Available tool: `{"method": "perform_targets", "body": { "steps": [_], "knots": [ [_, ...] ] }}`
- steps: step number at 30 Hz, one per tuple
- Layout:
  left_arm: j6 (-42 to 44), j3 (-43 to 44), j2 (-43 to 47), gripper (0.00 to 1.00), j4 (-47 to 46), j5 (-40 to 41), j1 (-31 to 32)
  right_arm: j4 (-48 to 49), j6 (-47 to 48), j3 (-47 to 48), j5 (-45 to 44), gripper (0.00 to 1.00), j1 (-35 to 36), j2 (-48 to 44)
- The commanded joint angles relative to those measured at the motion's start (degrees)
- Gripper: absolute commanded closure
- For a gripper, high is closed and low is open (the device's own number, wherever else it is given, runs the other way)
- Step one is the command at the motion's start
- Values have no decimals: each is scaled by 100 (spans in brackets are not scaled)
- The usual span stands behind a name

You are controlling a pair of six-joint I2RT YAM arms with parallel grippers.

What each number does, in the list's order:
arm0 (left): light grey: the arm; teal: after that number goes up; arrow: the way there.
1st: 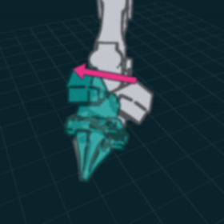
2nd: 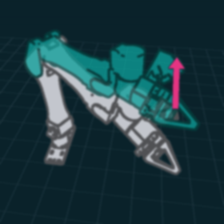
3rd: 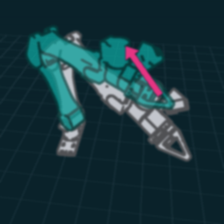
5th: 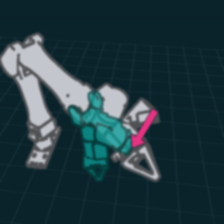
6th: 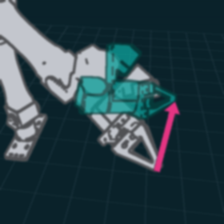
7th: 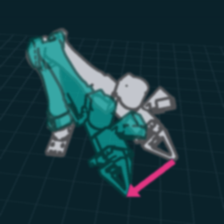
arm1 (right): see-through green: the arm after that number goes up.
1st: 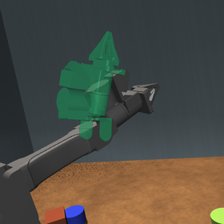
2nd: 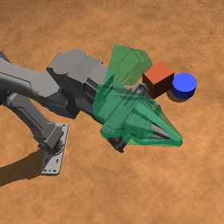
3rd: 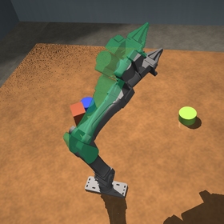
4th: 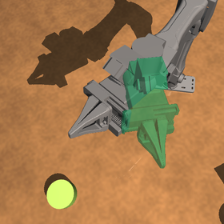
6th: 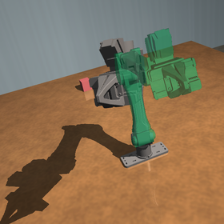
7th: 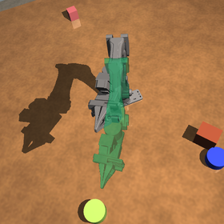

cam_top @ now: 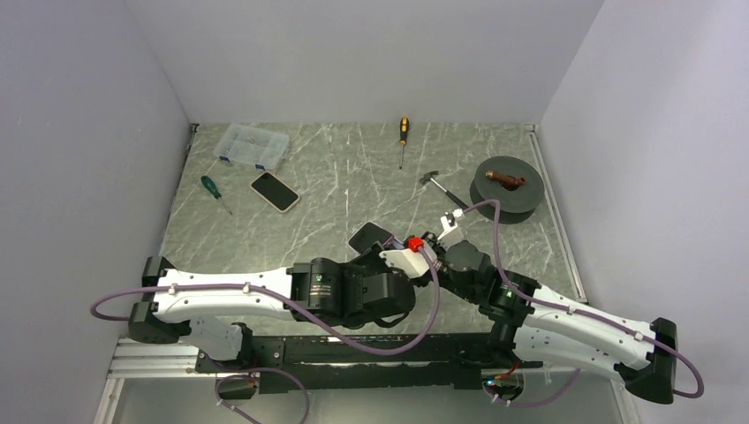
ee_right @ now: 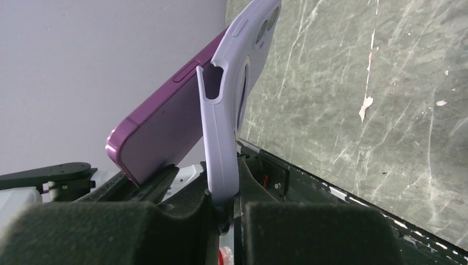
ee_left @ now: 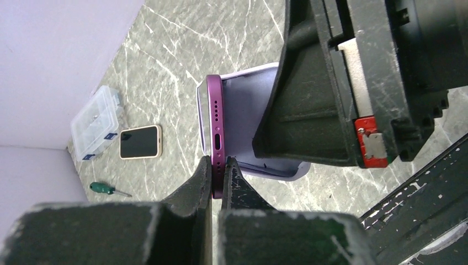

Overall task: Take the phone out of the phone case
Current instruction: Remove the phone case from the phone.

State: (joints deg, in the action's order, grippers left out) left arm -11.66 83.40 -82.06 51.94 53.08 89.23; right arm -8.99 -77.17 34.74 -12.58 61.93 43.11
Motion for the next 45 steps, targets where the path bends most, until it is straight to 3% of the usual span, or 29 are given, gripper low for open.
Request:
{"method": "perform_targets", "body": {
  "steps": [1,13,20,26,31,36,39,41,45],
  "knots": [
    [-20,432,497,100,-797,-353,394,206,53,-147,-337,100,-68,-50],
    [-26,494,847,100,-822,-186,663,-236,201,-233,-680,100,-67,-283],
    [-286,462,1342,100,-195,369,926,-1610,587,-66,-1520,100,-76,-831],
    [-917,-468,2315,100,616,623,1019,-2764,740,29,-2297,100,-110,-1593],
    [-1187,-1515,3079,100,449,995,1100,-2552,682,-214,-2155,100,-337,-1542],
    [-652,-2141,3142,100,-562,1068,1213,-1372,914,-624,-736,100,-1428,-847],
    [-810,-2061,2804,100,-430,1243,1287,-549,1020,-947,646,100,-2732,-380],
    [-1011,-2000,2598,100,-187,1453,1355,-76,1045,-1162,1061,100,-3428,-227],
    [-755,-2176,2442,100,-589,1599,1427,770,910,-1620,2036,100,-4599,326]
  ]
}}
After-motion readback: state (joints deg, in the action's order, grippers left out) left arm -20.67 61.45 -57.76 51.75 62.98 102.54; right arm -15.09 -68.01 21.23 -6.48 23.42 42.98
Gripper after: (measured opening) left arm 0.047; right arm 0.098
